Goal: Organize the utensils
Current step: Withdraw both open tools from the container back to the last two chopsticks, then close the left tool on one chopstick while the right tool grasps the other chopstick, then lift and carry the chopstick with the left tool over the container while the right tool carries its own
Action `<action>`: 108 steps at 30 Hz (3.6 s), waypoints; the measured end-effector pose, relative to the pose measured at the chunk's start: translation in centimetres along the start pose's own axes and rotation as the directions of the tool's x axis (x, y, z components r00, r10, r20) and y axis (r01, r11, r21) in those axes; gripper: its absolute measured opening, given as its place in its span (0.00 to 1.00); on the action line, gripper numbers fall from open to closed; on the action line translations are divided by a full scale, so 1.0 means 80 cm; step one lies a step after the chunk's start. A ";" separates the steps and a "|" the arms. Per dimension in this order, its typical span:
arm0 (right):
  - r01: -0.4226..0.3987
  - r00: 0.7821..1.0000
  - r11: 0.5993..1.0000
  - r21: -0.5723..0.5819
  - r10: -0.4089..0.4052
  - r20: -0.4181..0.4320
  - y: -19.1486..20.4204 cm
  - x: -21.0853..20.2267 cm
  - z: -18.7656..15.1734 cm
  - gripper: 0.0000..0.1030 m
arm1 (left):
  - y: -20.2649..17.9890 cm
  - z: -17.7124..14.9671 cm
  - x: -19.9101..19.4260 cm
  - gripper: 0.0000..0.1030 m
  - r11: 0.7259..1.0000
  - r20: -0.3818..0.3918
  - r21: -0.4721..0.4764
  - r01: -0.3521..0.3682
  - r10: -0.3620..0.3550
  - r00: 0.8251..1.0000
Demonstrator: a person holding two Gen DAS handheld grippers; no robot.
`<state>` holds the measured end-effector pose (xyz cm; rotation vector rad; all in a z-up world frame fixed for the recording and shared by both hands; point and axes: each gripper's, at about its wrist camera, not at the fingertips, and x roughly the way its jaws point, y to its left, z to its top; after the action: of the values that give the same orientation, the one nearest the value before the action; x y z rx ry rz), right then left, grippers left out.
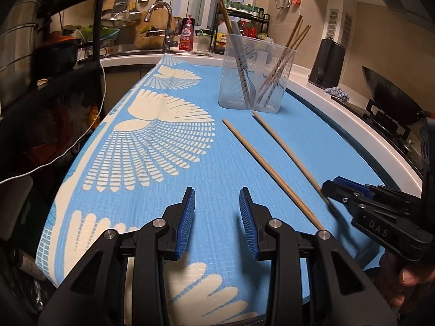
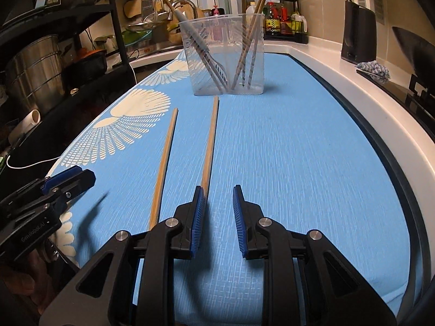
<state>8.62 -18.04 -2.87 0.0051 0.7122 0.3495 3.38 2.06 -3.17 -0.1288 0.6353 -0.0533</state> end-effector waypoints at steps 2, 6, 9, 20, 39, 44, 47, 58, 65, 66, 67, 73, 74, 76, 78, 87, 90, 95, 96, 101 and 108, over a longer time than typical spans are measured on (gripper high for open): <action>-0.002 1.000 1.000 -0.008 0.002 -0.003 0.003 0.000 0.000 0.26 | -0.008 0.001 0.001 0.33 1.000 0.000 0.009 0.013 -0.013 1.000; -0.016 1.000 1.000 -0.006 0.016 0.002 0.005 -0.003 -0.001 0.26 | -0.018 0.003 0.002 0.33 0.999 -0.002 0.015 0.033 -0.033 0.999; -0.020 1.000 1.000 -0.024 0.020 -0.009 0.008 0.000 -0.003 0.26 | -0.025 0.008 0.009 0.33 0.998 -0.019 0.010 0.054 -0.054 0.998; 0.026 1.000 0.999 0.029 -0.026 0.001 -0.018 -0.008 -0.008 0.05 | -0.082 0.022 0.064 0.37 0.996 -0.197 0.041 0.079 -0.069 0.978; 0.092 0.996 0.991 0.098 -0.093 0.005 -0.045 -0.014 -0.017 0.07 | -0.015 0.025 0.052 0.11 0.987 -0.158 0.161 0.001 0.025 0.987; 0.111 0.994 0.989 0.095 -0.112 0.005 -0.043 -0.015 -0.019 0.10 | 0.014 0.027 0.048 0.42 0.995 -0.149 0.099 0.015 0.000 0.989; 0.109 0.994 0.990 0.092 -0.110 0.005 -0.042 -0.015 -0.019 0.11 | 0.016 0.017 0.042 0.44 0.996 -0.123 0.088 0.004 0.007 0.992; 0.114 0.993 0.990 0.078 -0.115 0.016 -0.039 -0.014 -0.019 0.11 | -0.011 -0.014 0.024 0.36 0.991 -0.006 0.128 -0.043 0.044 0.999; 0.111 0.993 0.990 0.084 -0.113 0.020 -0.043 -0.016 -0.020 0.06 | -0.007 -0.013 0.024 0.07 0.991 0.006 0.124 -0.040 0.039 0.999; 0.114 0.993 0.990 0.085 -0.116 0.021 -0.042 -0.016 -0.020 0.06 | -0.006 -0.013 0.024 0.07 0.992 0.008 0.123 -0.037 0.037 0.999; 0.115 0.993 0.990 0.085 -0.118 0.022 -0.042 -0.016 -0.021 0.06 | -0.005 -0.013 0.023 0.07 0.992 0.010 0.121 -0.037 0.036 0.999; 0.126 0.991 0.989 0.080 -0.128 0.024 -0.043 -0.015 -0.020 0.06 | 0.001 -0.016 0.021 0.07 0.993 0.021 0.111 -0.026 0.023 1.000; 0.125 0.992 0.989 0.079 -0.127 0.024 -0.043 -0.015 -0.020 0.06 | 0.002 -0.017 0.021 0.07 0.994 0.023 0.108 -0.024 0.022 1.000; 0.121 0.992 0.989 0.081 -0.123 0.027 -0.044 -0.015 -0.021 0.06 | 0.001 -0.018 0.021 0.07 0.993 0.028 0.112 -0.032 0.029 0.999; 0.122 0.992 0.989 0.078 -0.125 0.027 -0.044 -0.015 -0.021 0.06 | 0.000 -0.018 0.021 0.07 0.993 0.029 0.112 -0.036 0.033 0.999; 0.124 0.992 0.989 0.074 -0.127 0.029 -0.044 -0.015 -0.021 0.06 | -0.001 -0.017 0.021 0.07 0.993 0.029 0.114 -0.038 0.035 0.999; 0.125 0.991 0.989 0.072 -0.128 0.028 -0.044 -0.016 -0.021 0.06 | -0.001 -0.017 0.021 0.07 0.993 0.029 0.113 -0.039 0.036 0.999; 0.122 0.992 0.989 0.080 -0.124 0.020 -0.043 -0.018 -0.020 0.05 | 0.002 -0.015 0.022 0.07 0.995 0.015 0.099 -0.027 0.026 1.000; 0.122 0.992 0.989 0.078 -0.124 0.025 -0.043 -0.020 -0.019 0.05 | 0.003 -0.014 0.022 0.06 0.995 0.012 0.094 -0.023 0.022 1.000; 0.124 0.989 0.989 0.075 -0.129 0.066 -0.041 -0.039 -0.010 0.05 | 0.002 -0.003 0.006 0.06 0.995 0.049 0.095 -0.017 0.013 0.999; 0.127 0.983 0.990 0.055 -0.133 0.130 -0.037 -0.069 0.011 0.05 | -0.001 0.035 -0.029 0.06 0.993 0.143 0.122 -0.005 -0.012 0.990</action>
<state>6.24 -22.49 1.00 0.0261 0.5846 0.2050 3.20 2.44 0.45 -0.0151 0.4869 -0.0854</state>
